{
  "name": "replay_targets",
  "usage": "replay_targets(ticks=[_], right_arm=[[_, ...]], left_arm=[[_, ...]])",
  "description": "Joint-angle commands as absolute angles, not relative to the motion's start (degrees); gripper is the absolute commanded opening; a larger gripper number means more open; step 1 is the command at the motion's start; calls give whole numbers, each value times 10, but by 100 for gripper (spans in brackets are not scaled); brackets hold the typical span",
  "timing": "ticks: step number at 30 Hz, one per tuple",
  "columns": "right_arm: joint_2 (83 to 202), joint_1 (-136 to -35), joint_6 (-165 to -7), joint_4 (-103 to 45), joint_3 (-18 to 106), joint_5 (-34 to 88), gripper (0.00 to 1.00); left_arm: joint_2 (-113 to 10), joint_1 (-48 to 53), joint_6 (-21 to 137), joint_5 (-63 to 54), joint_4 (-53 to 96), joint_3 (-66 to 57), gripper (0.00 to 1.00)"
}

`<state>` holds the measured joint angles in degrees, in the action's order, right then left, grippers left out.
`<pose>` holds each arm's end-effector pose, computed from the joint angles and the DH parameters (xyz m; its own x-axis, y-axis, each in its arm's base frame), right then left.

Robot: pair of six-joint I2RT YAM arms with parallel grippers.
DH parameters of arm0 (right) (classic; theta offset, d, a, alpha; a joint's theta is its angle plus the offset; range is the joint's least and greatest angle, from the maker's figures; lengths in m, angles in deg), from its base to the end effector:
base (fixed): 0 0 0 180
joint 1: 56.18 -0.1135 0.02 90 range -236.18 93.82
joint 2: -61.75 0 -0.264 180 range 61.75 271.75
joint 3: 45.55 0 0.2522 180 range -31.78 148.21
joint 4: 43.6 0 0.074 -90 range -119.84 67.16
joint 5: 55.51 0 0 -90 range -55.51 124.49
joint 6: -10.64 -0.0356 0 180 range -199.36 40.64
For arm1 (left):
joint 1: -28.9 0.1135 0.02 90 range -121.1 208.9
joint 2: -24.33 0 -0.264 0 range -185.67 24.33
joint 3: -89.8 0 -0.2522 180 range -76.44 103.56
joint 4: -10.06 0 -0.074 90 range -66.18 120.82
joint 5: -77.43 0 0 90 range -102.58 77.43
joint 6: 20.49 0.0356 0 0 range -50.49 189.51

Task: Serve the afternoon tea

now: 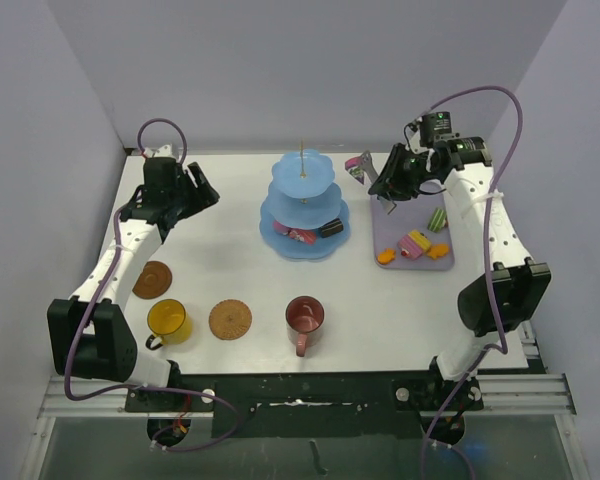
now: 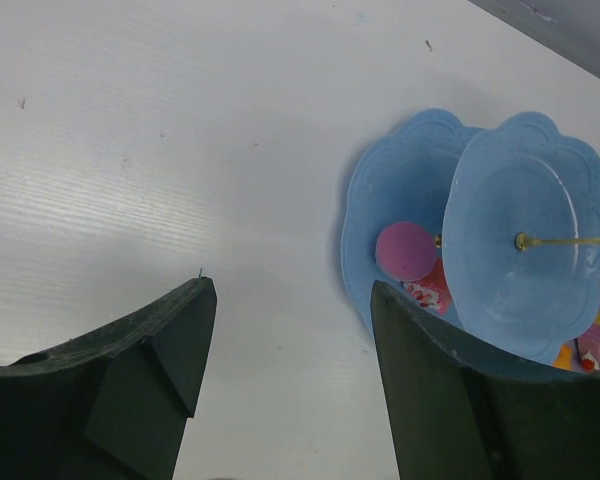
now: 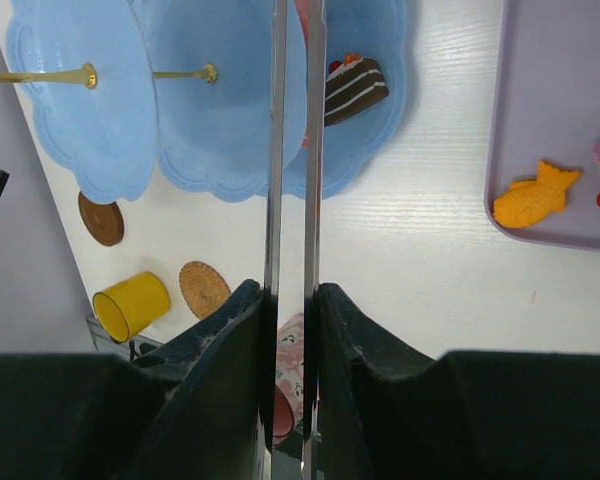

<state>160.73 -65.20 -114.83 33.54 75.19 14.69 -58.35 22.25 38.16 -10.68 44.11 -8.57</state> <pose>0.3502 0.0678 0.3793 -0.8578 0.4166 -0.3009 0.1967 0.8071 0.5567 0.3258 -0.0392 0.3077 -0.5619 -0.4580 -0.6888 -0.1754 0.8798 -0.4418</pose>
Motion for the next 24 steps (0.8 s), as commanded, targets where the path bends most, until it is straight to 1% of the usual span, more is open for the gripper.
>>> replay_targets(ticks=[1, 9, 17, 24], right_arm=[[1593, -666, -1172, 298, 778, 119, 13], [1591, -693, -1196, 307, 783, 120, 14], [1596, -726, -1215, 282, 767, 107, 13], [1598, -733, -1235, 247, 743, 92, 14]], left_arm=[[-585, 221, 378, -100, 407, -77, 62], [-585, 221, 378, -101, 408, -74, 62], [-581, 221, 378, -100, 408, -74, 62], [-579, 221, 378, -101, 409, -73, 62]])
